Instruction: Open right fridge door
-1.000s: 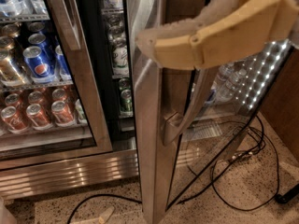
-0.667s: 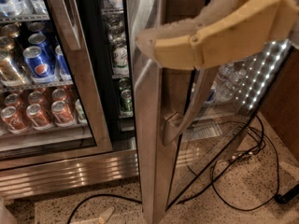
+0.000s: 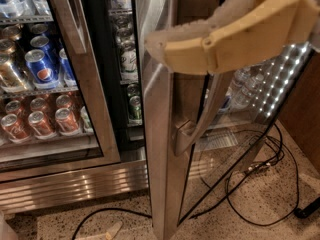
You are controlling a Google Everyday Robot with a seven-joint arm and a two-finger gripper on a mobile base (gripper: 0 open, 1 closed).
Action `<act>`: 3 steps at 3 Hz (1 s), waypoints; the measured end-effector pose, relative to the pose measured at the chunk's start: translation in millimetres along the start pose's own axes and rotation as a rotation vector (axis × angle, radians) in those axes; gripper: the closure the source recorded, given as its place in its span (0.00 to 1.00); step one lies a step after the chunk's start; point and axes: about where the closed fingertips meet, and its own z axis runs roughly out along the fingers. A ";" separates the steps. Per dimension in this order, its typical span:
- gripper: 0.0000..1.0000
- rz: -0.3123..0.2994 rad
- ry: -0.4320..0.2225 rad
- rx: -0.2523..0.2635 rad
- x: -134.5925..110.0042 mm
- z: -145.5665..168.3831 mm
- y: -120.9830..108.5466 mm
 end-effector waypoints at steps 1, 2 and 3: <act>0.00 0.000 0.000 0.000 0.0 0.0 0.0; 0.00 0.000 0.000 0.000 0.0 0.0 0.0; 0.19 0.000 0.000 0.000 0.0 0.0 0.0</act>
Offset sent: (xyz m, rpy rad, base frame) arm -0.1103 -0.0057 0.2299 -0.2165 -0.4094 -0.2268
